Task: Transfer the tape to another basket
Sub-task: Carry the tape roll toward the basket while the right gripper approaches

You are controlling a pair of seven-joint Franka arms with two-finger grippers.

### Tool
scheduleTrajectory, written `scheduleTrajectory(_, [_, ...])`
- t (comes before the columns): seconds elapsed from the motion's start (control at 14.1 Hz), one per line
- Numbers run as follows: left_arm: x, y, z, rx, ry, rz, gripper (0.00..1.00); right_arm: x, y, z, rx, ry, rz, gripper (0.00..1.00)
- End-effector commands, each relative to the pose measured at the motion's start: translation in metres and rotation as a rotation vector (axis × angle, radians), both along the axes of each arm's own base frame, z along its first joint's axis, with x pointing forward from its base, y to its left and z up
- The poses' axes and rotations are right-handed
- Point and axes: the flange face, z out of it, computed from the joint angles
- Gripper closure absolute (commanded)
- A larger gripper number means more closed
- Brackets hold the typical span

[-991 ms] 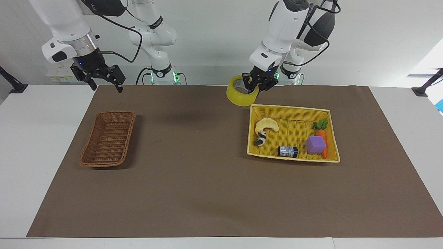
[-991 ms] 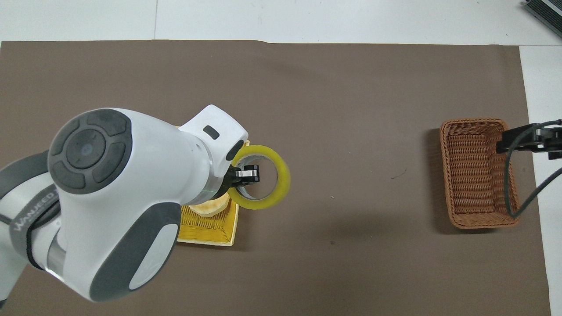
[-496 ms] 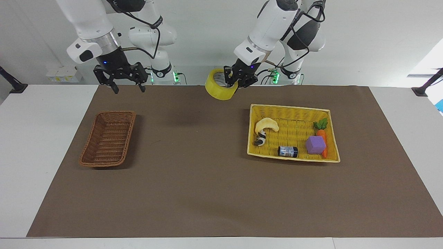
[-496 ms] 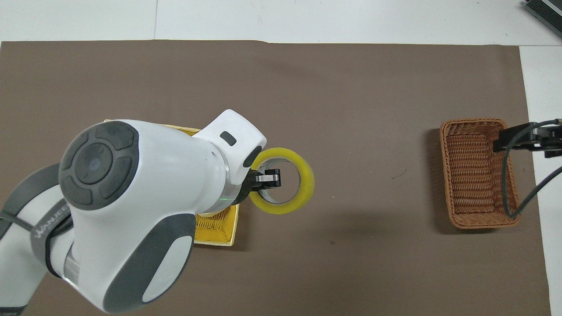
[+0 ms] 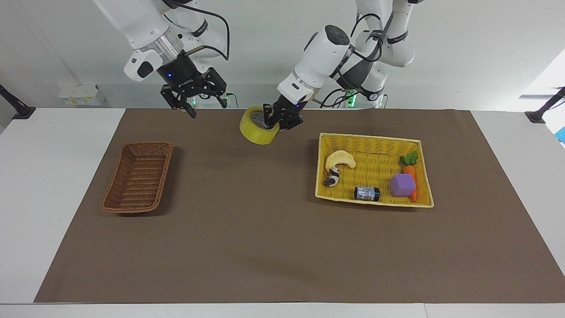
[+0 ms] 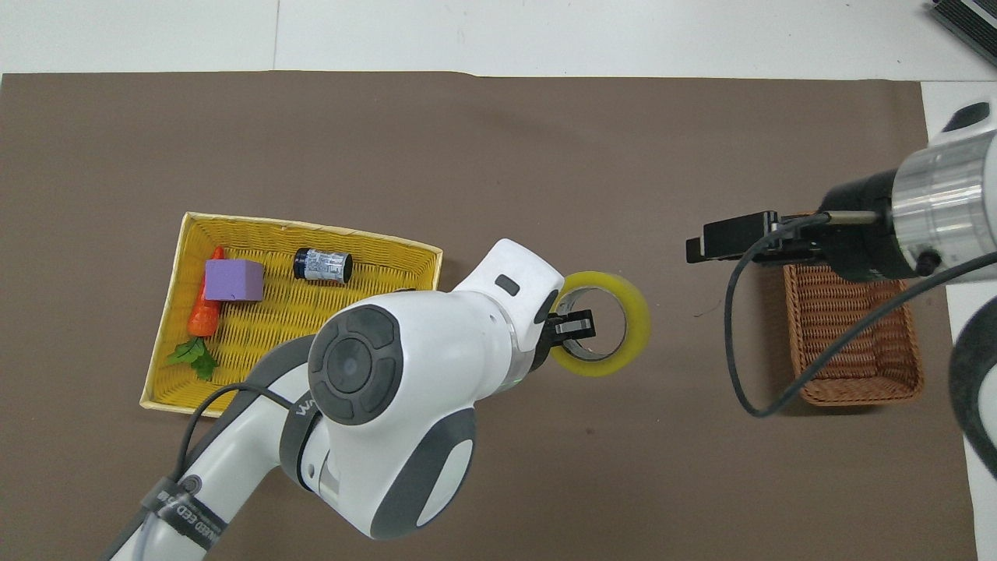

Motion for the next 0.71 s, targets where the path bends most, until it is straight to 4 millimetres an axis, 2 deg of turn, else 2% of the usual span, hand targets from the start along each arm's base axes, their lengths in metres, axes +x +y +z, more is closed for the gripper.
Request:
scheduleTrajectory(0.0, [-0.015,-0.008,0.016,-0.045,-0.017,0.02,1.0,-0.003,0.007,-0.033,0.03,-0.034,0.086,0.0])
scheduleTrajectory(0.07, [-0.021,-0.015,0.017,-0.053,-0.018,0.012,1.0,0.0,0.007,-0.044,0.023,-0.054,0.153,0.0])
scheduleTrajectory(0.21, [-0.021,-0.017,0.019,-0.074,-0.032,0.024,1.0,0.001,0.007,-0.063,0.015,-0.083,0.215,0.0])
scheduleTrajectory(0.5, [-0.021,-0.021,0.022,-0.104,-0.03,0.046,1.0,-0.003,0.011,-0.064,0.075,-0.085,0.261,0.0])
scheduleTrajectory(0.64, [-0.022,-0.021,0.021,-0.098,-0.022,0.043,1.0,-0.006,0.002,-0.065,0.134,-0.065,0.281,0.0])
